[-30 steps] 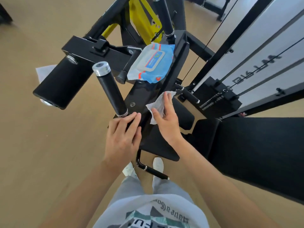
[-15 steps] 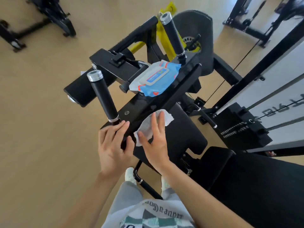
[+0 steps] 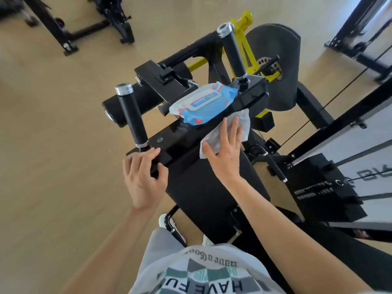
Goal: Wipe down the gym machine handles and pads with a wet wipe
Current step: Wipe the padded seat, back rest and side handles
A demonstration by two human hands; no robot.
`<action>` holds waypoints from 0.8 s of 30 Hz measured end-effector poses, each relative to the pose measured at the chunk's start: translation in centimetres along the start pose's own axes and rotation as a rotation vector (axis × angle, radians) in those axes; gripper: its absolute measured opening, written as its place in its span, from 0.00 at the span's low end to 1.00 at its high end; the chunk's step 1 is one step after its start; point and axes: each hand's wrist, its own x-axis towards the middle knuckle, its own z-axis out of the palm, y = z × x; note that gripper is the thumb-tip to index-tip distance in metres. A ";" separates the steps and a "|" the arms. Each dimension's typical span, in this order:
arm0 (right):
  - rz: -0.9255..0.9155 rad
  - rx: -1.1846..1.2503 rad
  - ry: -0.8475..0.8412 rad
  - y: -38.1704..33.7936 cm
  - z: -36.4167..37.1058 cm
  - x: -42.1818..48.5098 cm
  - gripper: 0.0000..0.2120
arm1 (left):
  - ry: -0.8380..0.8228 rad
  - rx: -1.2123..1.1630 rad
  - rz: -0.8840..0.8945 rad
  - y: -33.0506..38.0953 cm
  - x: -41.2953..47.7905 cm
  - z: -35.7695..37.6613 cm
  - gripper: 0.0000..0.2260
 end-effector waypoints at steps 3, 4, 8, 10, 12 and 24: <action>-0.022 -0.018 -0.041 -0.9 1.2 -1.6 0.44 | 0.008 0.019 -0.046 0.4 0.0 0.1 0.13; -0.042 -0.032 -0.052 -1.2 1.8 -2.4 0.44 | 0.010 0.026 -0.065 0.7 0.0 0.1 0.13; -0.111 -0.091 -0.068 -2.4 3.5 -4.8 0.43 | 0.009 0.045 -0.125 1.6 0.2 0.0 0.14; -0.162 -0.100 -0.041 -2.3 3.9 -5.3 0.42 | 0.006 0.055 -0.142 1.7 0.3 0.0 0.14; -0.226 -0.087 -0.022 -1.5 3.7 -5.1 0.41 | -0.006 0.072 -0.149 1.9 0.3 -0.2 0.14; -0.084 0.037 0.001 4.5 -3.9 4.3 0.41 | -0.083 0.300 0.027 3.0 0.0 0.2 0.18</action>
